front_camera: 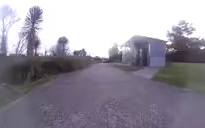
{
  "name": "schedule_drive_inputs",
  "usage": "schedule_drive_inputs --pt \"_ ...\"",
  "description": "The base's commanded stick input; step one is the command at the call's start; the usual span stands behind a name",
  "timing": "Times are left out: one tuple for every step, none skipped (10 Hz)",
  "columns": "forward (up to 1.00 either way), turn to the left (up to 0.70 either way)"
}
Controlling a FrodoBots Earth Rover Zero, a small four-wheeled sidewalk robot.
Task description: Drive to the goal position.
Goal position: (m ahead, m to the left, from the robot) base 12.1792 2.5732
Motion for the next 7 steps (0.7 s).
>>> schedule_drive_inputs --pt "0.85 0.00" --pt "0.85 0.00" --pt "0.85 0.00" --pt "0.85 0.00" --pt "0.85 0.00" --pt "0.85 0.00" --pt "0.85 0.00"
